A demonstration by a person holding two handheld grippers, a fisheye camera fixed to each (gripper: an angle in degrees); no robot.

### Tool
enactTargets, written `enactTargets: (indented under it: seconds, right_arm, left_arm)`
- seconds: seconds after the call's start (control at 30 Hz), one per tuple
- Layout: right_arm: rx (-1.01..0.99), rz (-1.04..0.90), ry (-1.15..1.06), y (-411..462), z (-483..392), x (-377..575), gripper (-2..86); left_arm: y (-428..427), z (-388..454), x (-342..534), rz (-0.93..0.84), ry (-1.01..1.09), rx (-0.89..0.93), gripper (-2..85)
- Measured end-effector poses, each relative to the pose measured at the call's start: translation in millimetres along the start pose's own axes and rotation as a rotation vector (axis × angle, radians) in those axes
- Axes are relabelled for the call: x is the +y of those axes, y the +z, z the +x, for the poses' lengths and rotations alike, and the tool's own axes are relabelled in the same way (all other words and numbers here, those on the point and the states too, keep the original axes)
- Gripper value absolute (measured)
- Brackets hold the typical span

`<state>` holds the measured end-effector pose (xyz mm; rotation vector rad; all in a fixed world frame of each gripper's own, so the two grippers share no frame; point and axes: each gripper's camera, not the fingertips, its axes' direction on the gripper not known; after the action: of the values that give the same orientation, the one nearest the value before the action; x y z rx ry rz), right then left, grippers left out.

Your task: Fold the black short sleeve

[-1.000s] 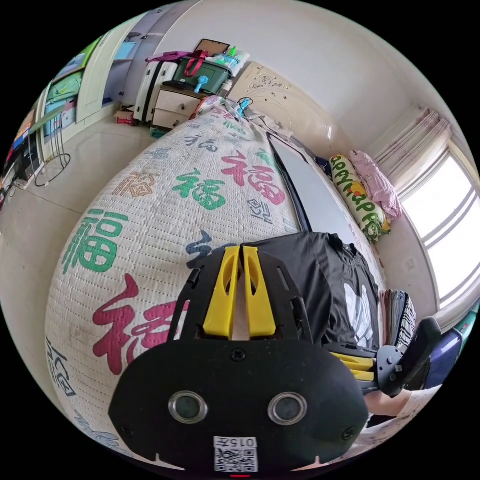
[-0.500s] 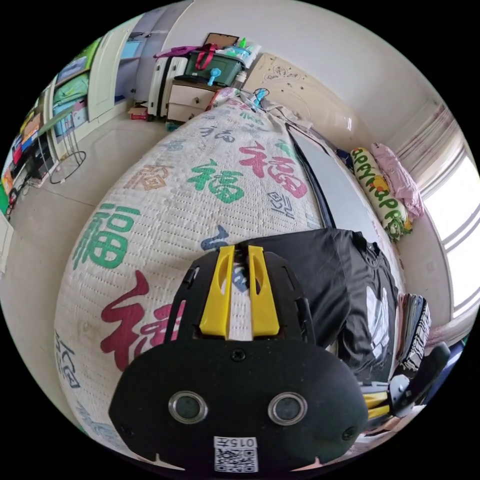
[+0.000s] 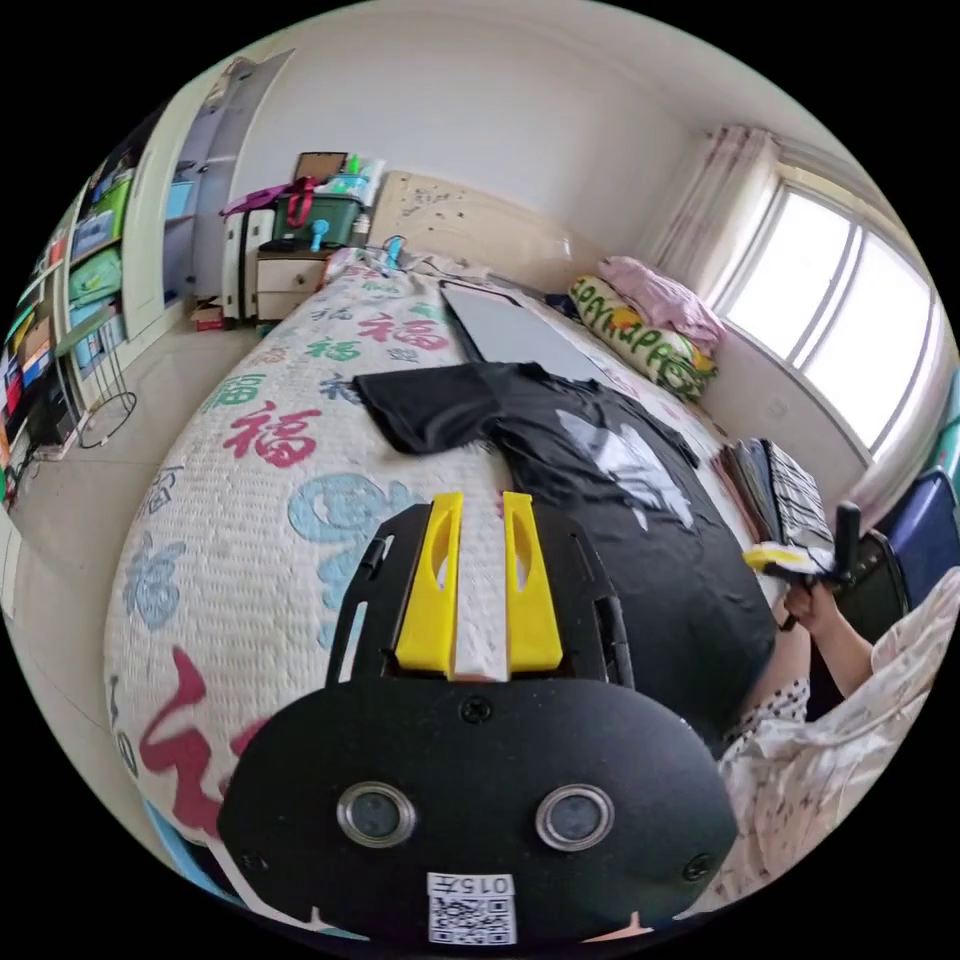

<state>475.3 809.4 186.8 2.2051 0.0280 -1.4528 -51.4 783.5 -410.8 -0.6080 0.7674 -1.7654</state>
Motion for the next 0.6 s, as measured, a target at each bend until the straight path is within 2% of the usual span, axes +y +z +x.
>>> enactTargets:
  seconds: [0.17, 0.27, 0.6]
  right_arm:
    - [0.123, 0.092, 0.345, -101.8, 87.3, 81.4, 7.4]
    - [0.12, 0.058, 0.472, -123.1, 117.1, 116.5, 8.9]
    - [-0.032, -0.098, 0.576, -104.3, 149.2, 166.1, 10.0]
  left_arm:
    - [-65.7, 69.1, 49.5, -0.126, -0.017, 0.061, 8.7]
    - [-83.8, 83.5, 74.5, -0.189, -0.074, 0.111, 8.9]
    - [-112.5, 93.8, 82.8, -0.242, -0.179, 0.049, 10.2]
